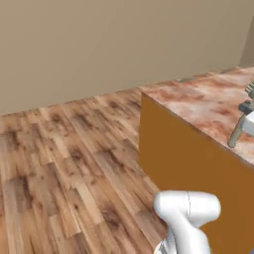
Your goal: Grab the spray bottle from the cabinet, then place it next to the cutting board for sanitizing. Then grab the dish brush from the countertop next to the sink and place it next to the cutting board.
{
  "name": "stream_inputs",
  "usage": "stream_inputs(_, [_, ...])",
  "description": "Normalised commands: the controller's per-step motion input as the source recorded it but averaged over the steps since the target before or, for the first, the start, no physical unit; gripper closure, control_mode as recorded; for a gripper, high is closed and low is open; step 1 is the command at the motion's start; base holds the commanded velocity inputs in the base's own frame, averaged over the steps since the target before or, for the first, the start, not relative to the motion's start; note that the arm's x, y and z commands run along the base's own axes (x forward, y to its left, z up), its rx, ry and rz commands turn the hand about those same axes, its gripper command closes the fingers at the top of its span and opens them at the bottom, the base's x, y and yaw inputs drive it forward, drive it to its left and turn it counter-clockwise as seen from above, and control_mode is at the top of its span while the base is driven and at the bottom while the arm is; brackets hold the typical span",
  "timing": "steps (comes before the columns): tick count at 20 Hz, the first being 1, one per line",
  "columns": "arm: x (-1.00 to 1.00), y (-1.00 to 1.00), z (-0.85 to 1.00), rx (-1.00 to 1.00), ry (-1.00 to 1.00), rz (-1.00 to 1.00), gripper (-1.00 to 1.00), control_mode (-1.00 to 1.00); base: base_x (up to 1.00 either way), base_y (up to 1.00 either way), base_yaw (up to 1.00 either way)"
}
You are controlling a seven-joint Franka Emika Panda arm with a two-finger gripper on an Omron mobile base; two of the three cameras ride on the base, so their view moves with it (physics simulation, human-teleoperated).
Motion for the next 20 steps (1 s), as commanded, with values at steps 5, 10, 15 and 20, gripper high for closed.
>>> stream_inputs(5, [0.0,0.0,0.0,0.0,0.0,0.0,1.0,1.0,0.15,0.01,0.96])
stream_inputs(10, [0.0,0.0,0.0,0.0,0.0,0.0,1.0,1.0,0.53,-0.1,0.91])
stream_inputs(15, [0.0,0.0,0.0,0.0,0.0,0.0,1.0,1.0,0.95,-0.59,0.61])
stream_inputs(20, [0.0,0.0,0.0,0.0,0.0,0.0,1.0,1.0,1.0,-0.36,0.44])
